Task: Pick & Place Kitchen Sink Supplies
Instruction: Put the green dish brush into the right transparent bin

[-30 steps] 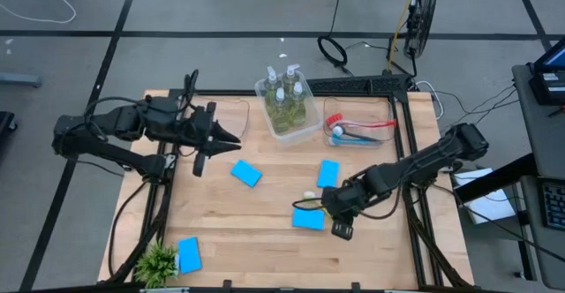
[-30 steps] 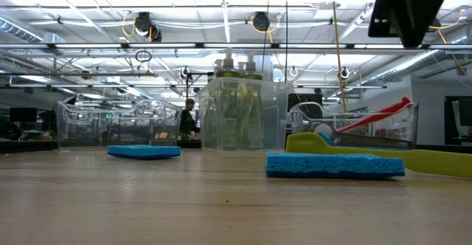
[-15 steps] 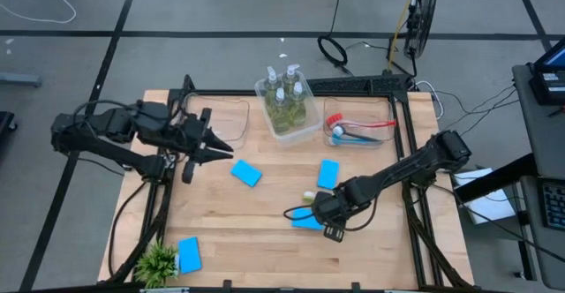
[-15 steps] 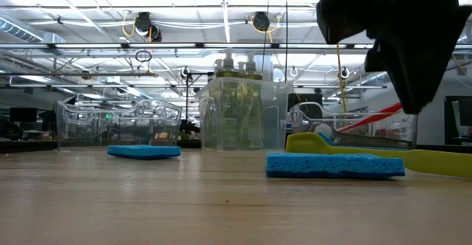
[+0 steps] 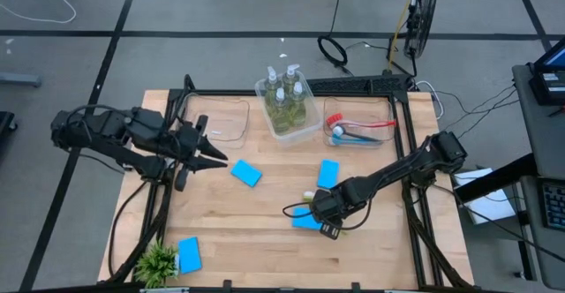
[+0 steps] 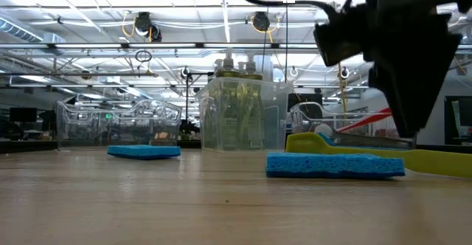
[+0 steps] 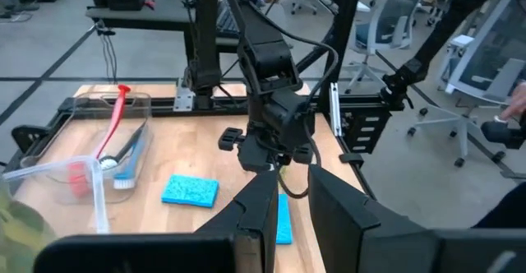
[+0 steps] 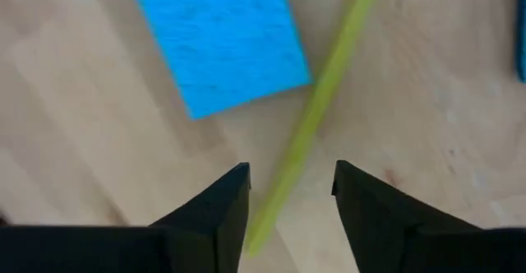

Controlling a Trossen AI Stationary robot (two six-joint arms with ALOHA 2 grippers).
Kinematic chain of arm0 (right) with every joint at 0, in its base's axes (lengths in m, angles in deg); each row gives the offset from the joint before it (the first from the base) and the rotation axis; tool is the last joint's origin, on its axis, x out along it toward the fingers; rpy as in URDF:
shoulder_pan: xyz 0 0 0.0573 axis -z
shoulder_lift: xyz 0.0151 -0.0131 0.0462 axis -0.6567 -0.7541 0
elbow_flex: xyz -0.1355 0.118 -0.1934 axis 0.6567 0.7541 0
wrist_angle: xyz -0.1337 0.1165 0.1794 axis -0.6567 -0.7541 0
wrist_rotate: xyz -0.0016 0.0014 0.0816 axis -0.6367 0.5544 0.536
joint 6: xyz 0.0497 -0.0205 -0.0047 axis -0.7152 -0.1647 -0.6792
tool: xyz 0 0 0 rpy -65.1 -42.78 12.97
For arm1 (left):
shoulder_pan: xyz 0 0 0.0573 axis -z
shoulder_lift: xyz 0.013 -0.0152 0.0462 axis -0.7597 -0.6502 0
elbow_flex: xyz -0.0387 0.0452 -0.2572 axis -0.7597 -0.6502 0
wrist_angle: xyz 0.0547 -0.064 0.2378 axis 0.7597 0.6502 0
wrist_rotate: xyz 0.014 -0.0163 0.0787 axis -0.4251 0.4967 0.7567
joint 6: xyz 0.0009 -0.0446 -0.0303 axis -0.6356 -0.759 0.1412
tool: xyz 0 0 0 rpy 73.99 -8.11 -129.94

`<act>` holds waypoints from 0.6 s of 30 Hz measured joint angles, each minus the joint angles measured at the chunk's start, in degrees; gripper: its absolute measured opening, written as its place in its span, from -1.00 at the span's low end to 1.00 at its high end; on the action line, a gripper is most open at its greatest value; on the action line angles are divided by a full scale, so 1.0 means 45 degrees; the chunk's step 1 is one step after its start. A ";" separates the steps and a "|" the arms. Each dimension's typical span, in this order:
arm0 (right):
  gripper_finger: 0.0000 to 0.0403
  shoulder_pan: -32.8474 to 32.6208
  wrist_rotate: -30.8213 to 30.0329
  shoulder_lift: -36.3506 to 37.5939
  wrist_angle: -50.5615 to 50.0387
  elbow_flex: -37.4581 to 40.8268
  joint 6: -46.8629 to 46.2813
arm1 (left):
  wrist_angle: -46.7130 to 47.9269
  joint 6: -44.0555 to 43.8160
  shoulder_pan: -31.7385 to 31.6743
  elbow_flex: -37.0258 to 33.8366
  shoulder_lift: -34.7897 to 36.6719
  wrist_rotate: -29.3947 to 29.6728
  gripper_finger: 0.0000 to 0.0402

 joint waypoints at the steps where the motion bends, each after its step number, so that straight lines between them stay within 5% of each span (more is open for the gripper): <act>1: -0.16 0.0000 0.0007 0.0000 0.0176 0.0178 -0.0178 | 0.0004 -0.0039 0.0084 0.0000 0.0005 0.0142 -0.64; 9: -0.14 0.0147 0.0029 0.0000 0.2559 0.1582 -0.0855 | -0.0005 -0.0096 0.0601 0.0000 0.0004 0.0716 -0.64; 18: -0.38 0.0170 -0.0073 0.0068 0.2841 0.2680 -0.1779 | -0.0010 -0.0317 0.0626 0.0000 -0.0005 0.0737 -0.64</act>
